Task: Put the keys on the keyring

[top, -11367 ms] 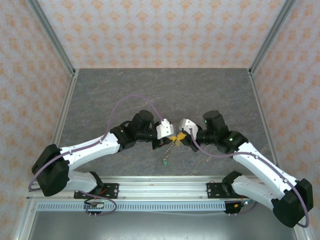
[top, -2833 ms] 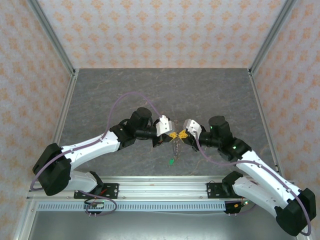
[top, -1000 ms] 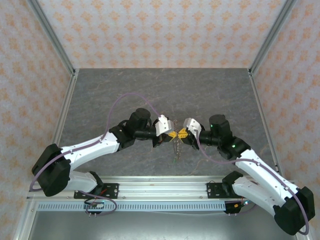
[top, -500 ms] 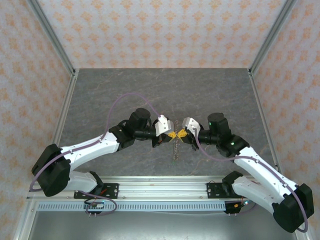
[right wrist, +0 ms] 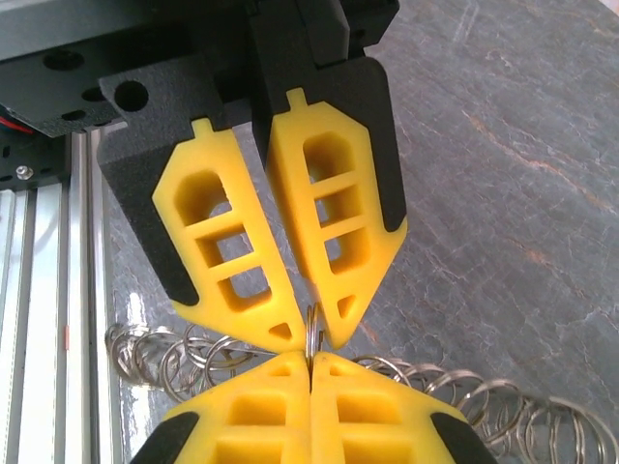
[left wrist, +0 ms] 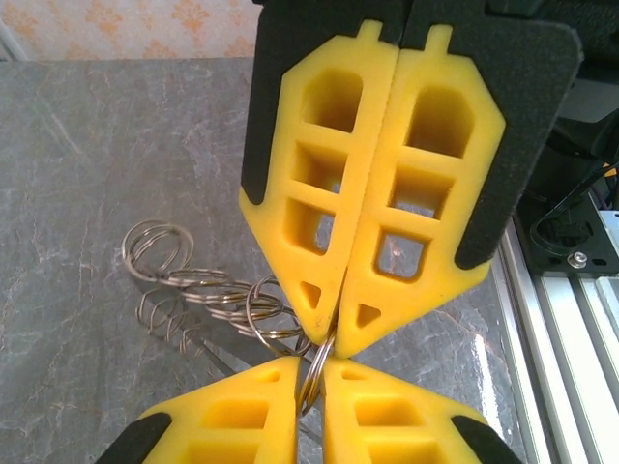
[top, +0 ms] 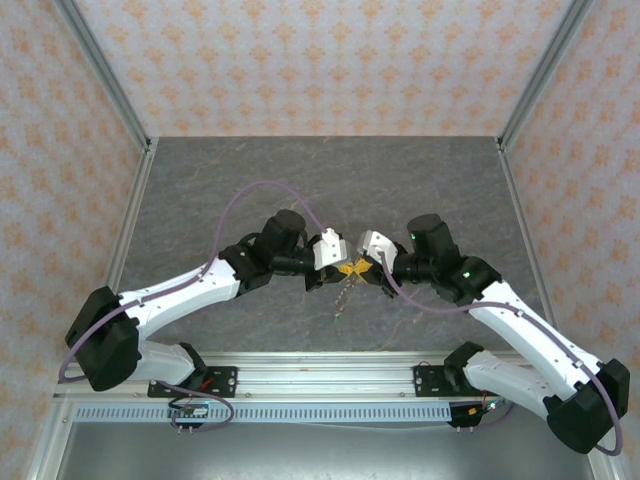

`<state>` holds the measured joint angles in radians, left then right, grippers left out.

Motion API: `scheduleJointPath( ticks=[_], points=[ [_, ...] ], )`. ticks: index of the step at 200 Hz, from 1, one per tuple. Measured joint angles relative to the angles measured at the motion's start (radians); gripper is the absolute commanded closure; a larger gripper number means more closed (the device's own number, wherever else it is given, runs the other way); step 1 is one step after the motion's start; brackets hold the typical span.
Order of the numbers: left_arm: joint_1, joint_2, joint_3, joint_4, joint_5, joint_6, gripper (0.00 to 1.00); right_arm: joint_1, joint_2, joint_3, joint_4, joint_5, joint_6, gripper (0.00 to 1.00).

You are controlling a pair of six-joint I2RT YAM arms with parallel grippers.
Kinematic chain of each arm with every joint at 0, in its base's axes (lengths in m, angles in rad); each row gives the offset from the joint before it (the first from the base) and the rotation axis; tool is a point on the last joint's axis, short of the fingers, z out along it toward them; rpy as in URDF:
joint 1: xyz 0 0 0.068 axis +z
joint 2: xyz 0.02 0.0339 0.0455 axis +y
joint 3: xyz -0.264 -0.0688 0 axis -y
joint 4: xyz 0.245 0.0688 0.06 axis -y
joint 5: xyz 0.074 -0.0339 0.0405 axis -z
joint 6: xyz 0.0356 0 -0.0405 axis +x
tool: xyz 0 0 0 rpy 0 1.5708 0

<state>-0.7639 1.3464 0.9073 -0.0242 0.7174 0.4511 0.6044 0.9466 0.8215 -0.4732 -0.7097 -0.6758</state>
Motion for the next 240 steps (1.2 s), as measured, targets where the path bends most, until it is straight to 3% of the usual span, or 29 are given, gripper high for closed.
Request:
scheduleJointPath(
  ticks=[36,55,136,240],
  points=[
    [-0.002,0.002,0.008,-0.026,0.0,0.017,0.9,0.017,0.003,0.014,-0.028,0.022,-0.018,1.0],
    [-0.003,0.003,0.008,-0.036,0.005,0.025,1.0,0.017,0.005,0.014,-0.029,0.03,-0.024,1.0],
    [-0.008,-0.016,-0.048,0.043,0.017,-0.018,1.0,0.024,-0.061,-0.072,0.054,0.052,-0.024,0.9],
    [0.009,-0.016,-0.073,0.095,0.036,-0.085,1.0,-0.013,-0.099,-0.221,0.294,-0.011,0.129,0.85]
  ],
)
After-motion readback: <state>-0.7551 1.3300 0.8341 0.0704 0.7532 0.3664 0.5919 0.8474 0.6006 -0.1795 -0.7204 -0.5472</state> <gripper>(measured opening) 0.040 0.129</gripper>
